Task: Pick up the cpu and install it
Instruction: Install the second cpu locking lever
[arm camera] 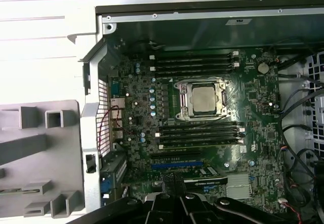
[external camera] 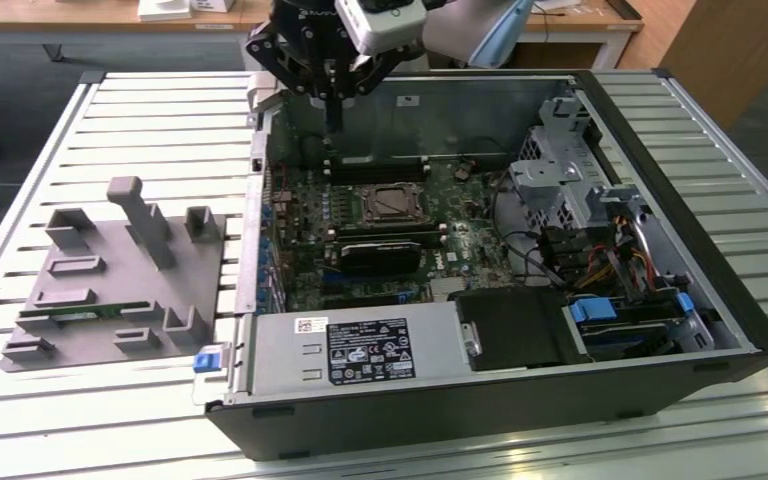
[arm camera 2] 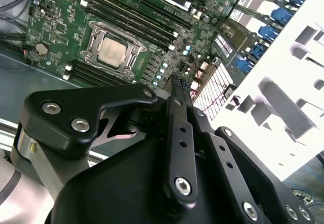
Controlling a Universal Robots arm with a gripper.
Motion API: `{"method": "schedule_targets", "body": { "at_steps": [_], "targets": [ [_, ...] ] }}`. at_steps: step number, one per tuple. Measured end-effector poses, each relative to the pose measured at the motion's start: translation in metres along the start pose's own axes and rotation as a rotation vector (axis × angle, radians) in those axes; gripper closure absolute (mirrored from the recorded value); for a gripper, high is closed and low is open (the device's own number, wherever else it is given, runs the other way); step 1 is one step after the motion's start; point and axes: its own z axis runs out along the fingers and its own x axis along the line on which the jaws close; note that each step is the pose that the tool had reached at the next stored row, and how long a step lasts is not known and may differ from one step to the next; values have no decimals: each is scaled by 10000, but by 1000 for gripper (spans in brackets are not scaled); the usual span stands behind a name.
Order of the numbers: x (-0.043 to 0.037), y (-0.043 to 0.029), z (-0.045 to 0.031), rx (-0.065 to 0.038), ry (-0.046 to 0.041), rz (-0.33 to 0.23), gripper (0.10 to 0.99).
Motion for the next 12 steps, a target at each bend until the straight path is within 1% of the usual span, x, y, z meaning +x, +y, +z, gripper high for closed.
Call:
{"method": "schedule_targets", "body": {
  "at_steps": [11,12],
  "targets": [
    [-21,17,29,-1,0,0,980],
    [-199,29,65,-1,1,1,980]
  ]
}}
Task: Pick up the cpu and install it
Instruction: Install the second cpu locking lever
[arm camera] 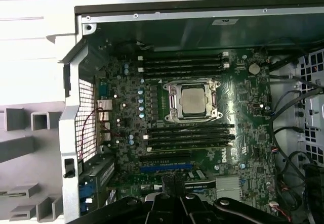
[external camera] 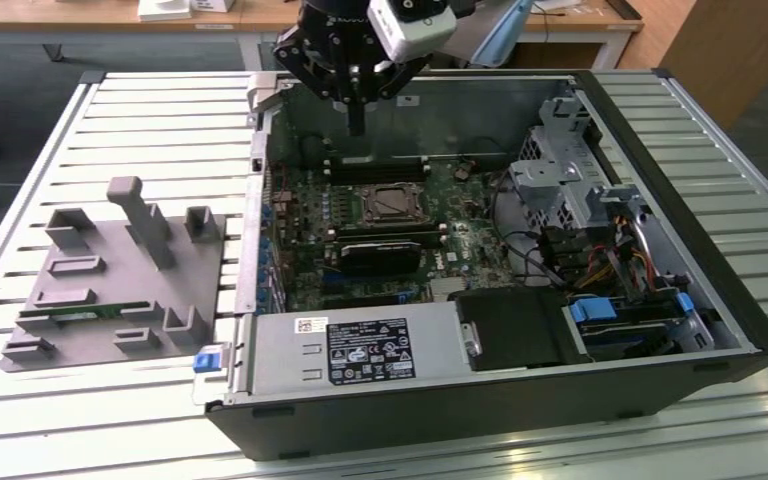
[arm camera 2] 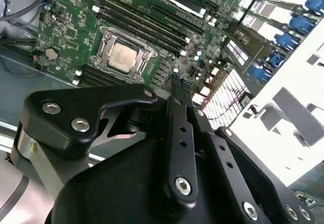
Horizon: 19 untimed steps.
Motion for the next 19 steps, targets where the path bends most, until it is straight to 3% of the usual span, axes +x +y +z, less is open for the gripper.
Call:
{"method": "schedule_targets", "body": {
  "at_steps": [19],
  "targets": [
    [-89,25,49,7,9,-1,980]
  ]
}}
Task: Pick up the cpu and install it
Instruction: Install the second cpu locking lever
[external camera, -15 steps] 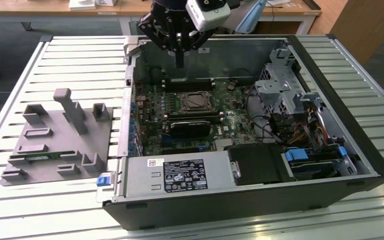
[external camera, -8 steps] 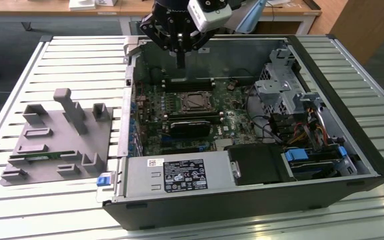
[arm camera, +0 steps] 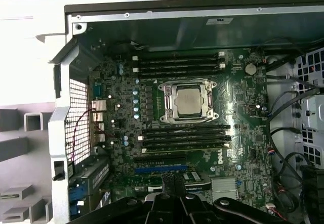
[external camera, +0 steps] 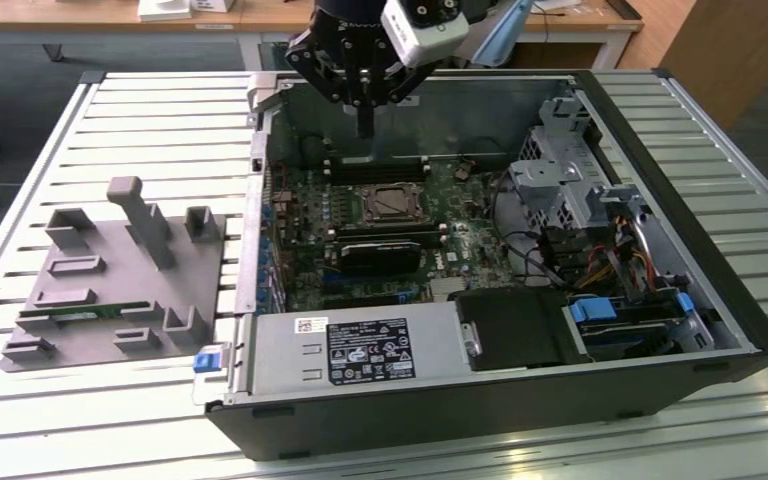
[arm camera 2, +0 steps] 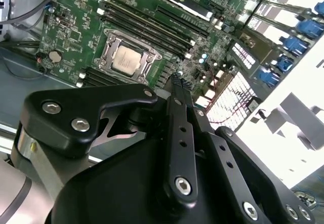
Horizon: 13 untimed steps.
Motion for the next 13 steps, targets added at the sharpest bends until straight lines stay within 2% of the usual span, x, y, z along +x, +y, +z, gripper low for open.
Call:
{"method": "schedule_targets", "body": {
  "at_steps": [5,13],
  "targets": [
    [-57,51,43,0,18,2,980],
    [-212,63,139,2,70,4,980]
  ]
}}
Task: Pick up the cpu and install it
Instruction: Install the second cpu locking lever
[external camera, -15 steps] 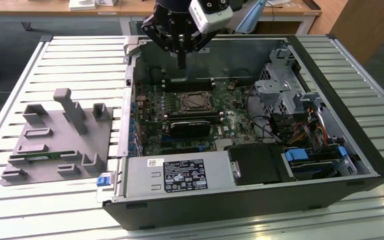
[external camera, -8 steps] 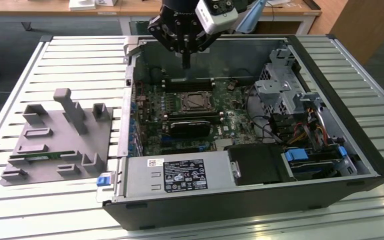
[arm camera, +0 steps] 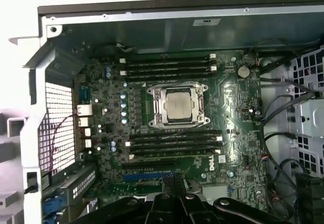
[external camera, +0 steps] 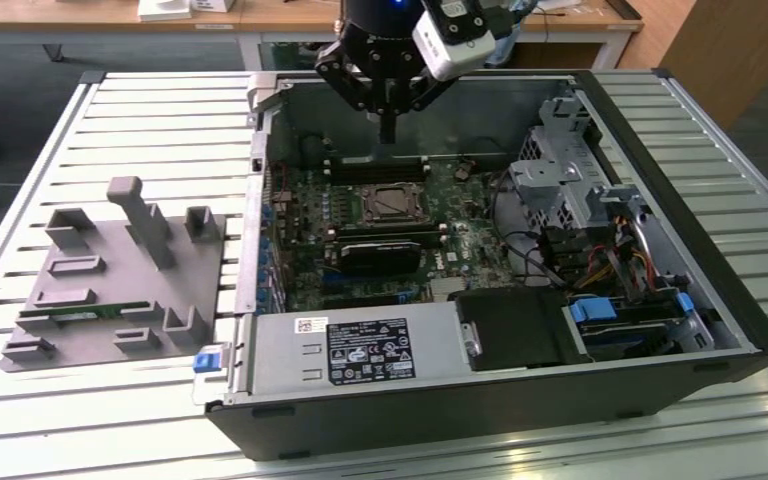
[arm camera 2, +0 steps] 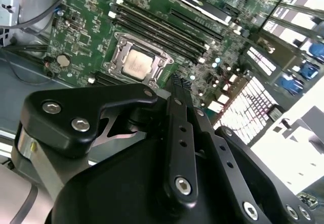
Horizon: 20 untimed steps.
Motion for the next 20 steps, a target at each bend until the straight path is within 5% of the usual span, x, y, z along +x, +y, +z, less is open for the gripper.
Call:
{"method": "schedule_targets", "body": {
  "at_steps": [20],
  "targets": [
    [-288,143,348,10,112,4,980]
  ]
}}
